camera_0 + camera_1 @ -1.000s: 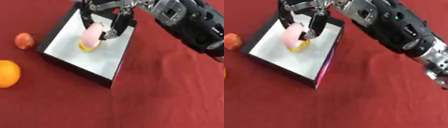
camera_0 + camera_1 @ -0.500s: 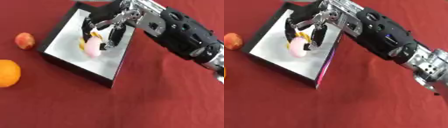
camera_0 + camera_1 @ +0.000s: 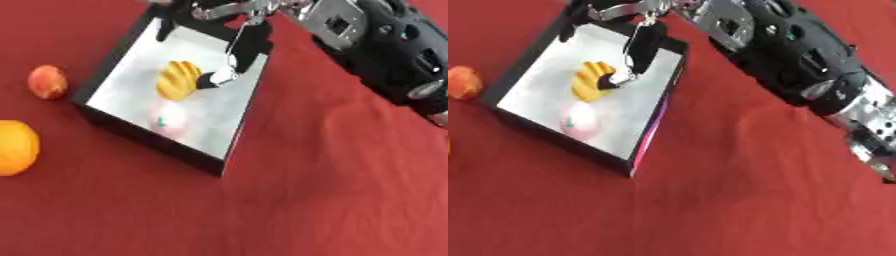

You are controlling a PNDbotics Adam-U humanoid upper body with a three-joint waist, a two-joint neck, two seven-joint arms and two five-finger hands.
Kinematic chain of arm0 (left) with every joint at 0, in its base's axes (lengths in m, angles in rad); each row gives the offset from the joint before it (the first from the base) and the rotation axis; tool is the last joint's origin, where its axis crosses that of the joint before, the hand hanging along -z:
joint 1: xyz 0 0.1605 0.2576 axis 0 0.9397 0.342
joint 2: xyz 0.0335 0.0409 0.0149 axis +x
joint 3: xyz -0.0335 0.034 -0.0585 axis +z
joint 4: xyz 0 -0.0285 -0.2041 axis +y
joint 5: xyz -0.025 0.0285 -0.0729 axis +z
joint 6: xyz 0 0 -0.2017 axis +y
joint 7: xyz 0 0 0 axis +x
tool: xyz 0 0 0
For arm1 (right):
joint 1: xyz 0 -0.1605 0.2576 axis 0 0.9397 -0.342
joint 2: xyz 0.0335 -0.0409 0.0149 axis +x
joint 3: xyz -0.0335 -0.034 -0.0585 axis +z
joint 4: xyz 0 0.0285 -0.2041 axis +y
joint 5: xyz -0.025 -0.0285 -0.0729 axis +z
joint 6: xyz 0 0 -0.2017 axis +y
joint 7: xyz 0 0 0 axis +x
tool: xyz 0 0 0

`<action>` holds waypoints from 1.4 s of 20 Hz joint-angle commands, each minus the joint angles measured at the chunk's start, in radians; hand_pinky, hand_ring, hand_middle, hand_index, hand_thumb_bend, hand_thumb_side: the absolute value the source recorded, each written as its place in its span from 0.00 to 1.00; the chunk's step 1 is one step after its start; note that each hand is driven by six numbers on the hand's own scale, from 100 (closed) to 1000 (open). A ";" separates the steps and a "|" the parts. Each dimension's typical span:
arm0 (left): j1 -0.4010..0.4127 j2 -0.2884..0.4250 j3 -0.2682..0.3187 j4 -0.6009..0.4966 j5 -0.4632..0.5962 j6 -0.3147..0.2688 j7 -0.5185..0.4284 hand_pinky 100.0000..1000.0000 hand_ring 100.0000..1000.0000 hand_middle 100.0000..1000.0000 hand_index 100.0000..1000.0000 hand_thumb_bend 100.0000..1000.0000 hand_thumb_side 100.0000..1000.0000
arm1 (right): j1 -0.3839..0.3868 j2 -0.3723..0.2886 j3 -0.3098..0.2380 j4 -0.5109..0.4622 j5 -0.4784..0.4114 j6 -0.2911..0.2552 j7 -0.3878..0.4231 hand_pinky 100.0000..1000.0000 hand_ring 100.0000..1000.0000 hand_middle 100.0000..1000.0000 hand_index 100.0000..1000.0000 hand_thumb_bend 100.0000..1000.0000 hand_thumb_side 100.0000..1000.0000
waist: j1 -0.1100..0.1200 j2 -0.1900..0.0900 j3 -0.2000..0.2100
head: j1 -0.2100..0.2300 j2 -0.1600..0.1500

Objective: Pick up objects on the table and place them in the box.

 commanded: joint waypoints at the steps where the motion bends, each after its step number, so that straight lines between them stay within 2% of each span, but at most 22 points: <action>1: -0.004 0.034 0.015 -0.011 -0.007 -0.005 0.006 0.86 0.80 0.78 0.79 0.06 0.74 | 0.004 -0.081 -0.059 -0.057 -0.070 0.026 -0.038 0.90 0.87 0.82 0.92 0.25 0.58 | -0.004 -0.036 -0.002 | 0.009 0.004; 5: 0.000 0.036 0.015 -0.011 -0.011 -0.006 0.009 0.86 0.80 0.78 0.79 0.05 0.74 | 0.066 -0.169 -0.132 -0.122 -0.173 0.080 -0.108 0.90 0.85 0.82 0.91 0.23 0.47 | -0.002 -0.033 -0.007 | 0.018 0.001; 6: 0.000 0.037 0.015 -0.010 -0.012 -0.005 0.008 0.86 0.80 0.78 0.79 0.05 0.74 | 0.082 -0.188 -0.152 -0.140 -0.194 0.096 -0.128 0.89 0.84 0.81 0.91 0.21 0.38 | -0.001 -0.032 -0.009 | 0.021 0.001; 11: -0.006 0.060 0.001 -0.009 -0.020 -0.005 -0.006 0.86 0.80 0.78 0.79 0.03 0.74 | 0.205 -0.296 -0.271 -0.222 -0.326 0.197 -0.268 0.89 0.81 0.78 0.89 0.06 0.29 | 0.007 -0.027 -0.022 | 0.044 0.002; 12: -0.009 0.071 -0.004 -0.008 -0.023 -0.005 -0.011 0.86 0.80 0.78 0.79 0.02 0.74 | 0.236 -0.315 -0.296 -0.238 -0.362 0.216 -0.299 0.91 0.80 0.77 0.88 0.00 0.29 | 0.010 -0.027 -0.026 | 0.054 0.001; 15: -0.028 0.124 -0.027 -0.004 -0.038 -0.007 -0.034 0.86 0.80 0.78 0.79 0.00 0.73 | 0.345 -0.371 -0.381 -0.280 -0.487 0.268 -0.403 0.92 0.79 0.76 0.87 0.00 0.37 | 0.018 -0.026 -0.039 | 0.084 0.000; 16: -0.035 0.144 -0.035 -0.003 -0.044 -0.008 -0.044 0.85 0.80 0.78 0.79 0.00 0.72 | 0.377 -0.385 -0.403 -0.290 -0.519 0.282 -0.432 0.93 0.79 0.76 0.86 0.00 0.51 | 0.021 -0.026 -0.043 | 0.093 0.000; 17: -0.045 0.176 -0.048 -0.003 -0.055 -0.007 -0.057 0.85 0.80 0.78 0.79 0.00 0.72 | 0.415 -0.397 -0.427 -0.296 -0.555 0.295 -0.466 0.93 0.79 0.76 0.86 0.00 0.53 | 0.026 -0.027 -0.049 | 0.103 0.000; 18: -0.054 0.205 -0.059 -0.001 -0.063 -0.005 -0.069 0.84 0.80 0.78 0.80 0.00 0.71 | 0.448 -0.407 -0.447 -0.303 -0.587 0.303 -0.494 0.95 0.79 0.77 0.86 0.00 0.66 | 0.030 -0.027 -0.052 | 0.110 -0.001; 20: -0.077 0.294 -0.091 0.006 -0.094 0.007 -0.108 0.83 0.80 0.78 0.81 0.00 0.72 | 0.517 -0.420 -0.487 -0.315 -0.653 0.313 -0.542 0.96 0.79 0.77 0.87 0.00 0.71 | 0.038 -0.028 -0.063 | 0.125 -0.001; 22: -0.098 0.398 -0.129 0.021 -0.137 0.046 -0.177 0.83 0.79 0.78 0.82 0.00 0.71 | 0.574 -0.425 -0.527 -0.327 -0.708 0.312 -0.577 0.97 0.79 0.77 0.88 0.00 0.76 | 0.045 -0.029 -0.075 | 0.135 0.000; 25: -0.125 0.556 -0.177 0.044 -0.193 0.101 -0.298 0.82 0.79 0.78 0.85 0.00 0.67 | 0.656 -0.423 -0.594 -0.341 -0.757 0.298 -0.638 0.97 0.78 0.76 0.88 0.00 0.73 | 0.053 -0.031 -0.093 | 0.147 0.001; 28: -0.141 0.676 -0.218 0.054 -0.226 0.133 -0.402 0.82 0.80 0.80 0.88 0.00 0.62 | 0.732 -0.398 -0.662 -0.347 -0.795 0.279 -0.714 0.97 0.76 0.74 0.88 0.00 0.56 | 0.059 -0.033 -0.110 | 0.161 0.004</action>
